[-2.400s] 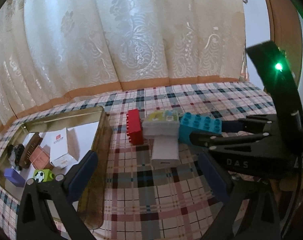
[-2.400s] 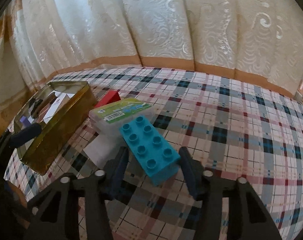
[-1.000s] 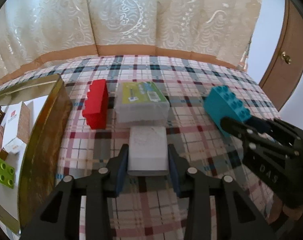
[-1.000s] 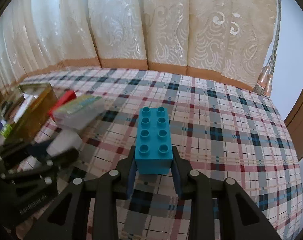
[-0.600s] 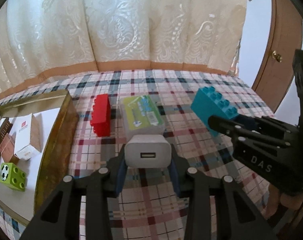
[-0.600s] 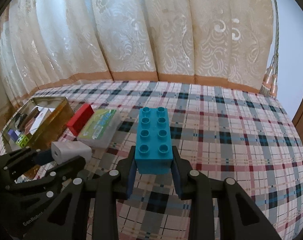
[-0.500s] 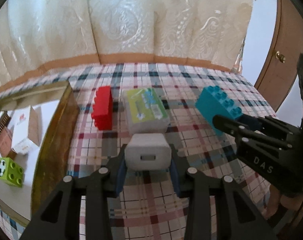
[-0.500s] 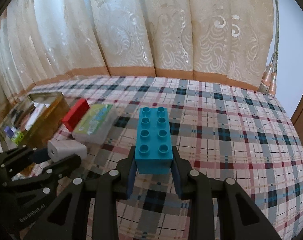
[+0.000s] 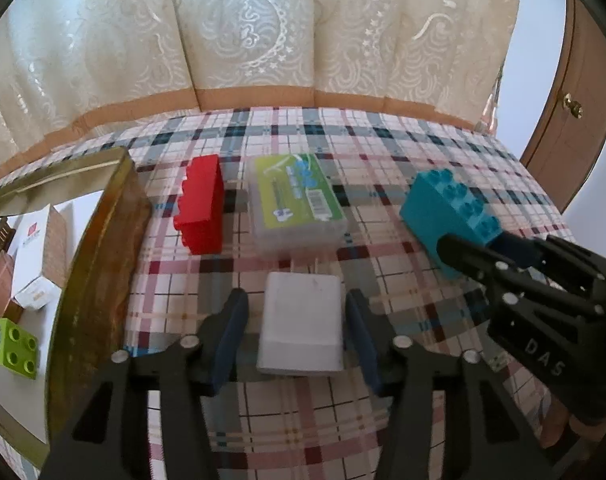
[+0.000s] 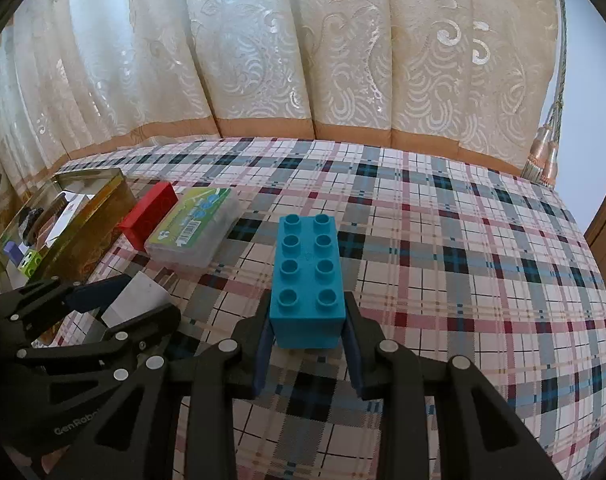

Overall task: Organize rigid objects
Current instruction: 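Lift and carry the white block and blue brick over the tray with both tools, then open both tools to drop the white block and blue brick onto the tray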

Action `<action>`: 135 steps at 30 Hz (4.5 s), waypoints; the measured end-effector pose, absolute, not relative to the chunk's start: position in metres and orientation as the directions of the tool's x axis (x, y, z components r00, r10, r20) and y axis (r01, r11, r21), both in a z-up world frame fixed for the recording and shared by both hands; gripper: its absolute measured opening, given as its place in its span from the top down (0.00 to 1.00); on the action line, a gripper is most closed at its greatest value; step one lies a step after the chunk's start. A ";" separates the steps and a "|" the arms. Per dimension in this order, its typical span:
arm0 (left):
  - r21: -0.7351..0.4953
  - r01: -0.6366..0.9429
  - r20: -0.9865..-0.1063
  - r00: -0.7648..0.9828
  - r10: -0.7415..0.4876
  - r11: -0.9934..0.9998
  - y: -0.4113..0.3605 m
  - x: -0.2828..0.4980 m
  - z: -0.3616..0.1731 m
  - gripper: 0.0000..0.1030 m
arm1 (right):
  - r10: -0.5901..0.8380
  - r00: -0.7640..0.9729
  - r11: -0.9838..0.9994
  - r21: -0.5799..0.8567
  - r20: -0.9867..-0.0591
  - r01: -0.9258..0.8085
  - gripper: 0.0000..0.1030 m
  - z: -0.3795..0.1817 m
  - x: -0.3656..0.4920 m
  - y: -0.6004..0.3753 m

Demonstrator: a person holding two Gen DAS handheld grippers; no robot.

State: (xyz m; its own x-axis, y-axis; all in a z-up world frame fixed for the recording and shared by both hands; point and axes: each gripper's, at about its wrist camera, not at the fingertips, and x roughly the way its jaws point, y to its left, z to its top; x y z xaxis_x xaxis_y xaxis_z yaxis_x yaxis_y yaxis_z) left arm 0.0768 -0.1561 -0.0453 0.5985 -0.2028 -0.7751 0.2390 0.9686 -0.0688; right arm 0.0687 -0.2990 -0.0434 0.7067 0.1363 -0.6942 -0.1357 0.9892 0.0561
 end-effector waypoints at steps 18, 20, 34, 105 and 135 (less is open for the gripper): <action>-0.043 0.306 -0.652 0.713 -0.258 0.951 -0.151 0.048 -0.013 0.64 | 0.109 0.806 0.989 0.143 -0.582 -0.031 0.67 -0.026 0.050 -0.308; -0.026 0.317 -0.625 0.735 -0.263 0.948 -0.148 0.040 -0.007 0.64 | 0.079 0.823 0.990 0.139 -0.562 0.000 0.67 -0.023 0.044 -0.308; -0.027 0.344 -0.561 0.772 -0.299 0.939 -0.108 0.022 0.007 0.64 | -0.052 0.883 0.991 0.087 -0.466 0.105 0.67 -0.012 0.005 -0.278; -0.032 0.103 -0.541 0.835 -0.104 0.994 0.074 0.067 0.011 0.64 | 0.129 0.883 0.988 0.135 -0.451 -0.075 0.67 -0.002 0.036 -0.071; 0.035 0.013 -0.684 0.729 0.015 0.999 0.105 0.096 -0.020 0.64 | 0.065 0.820 0.996 0.083 -0.569 -0.021 0.67 -0.025 0.065 -0.044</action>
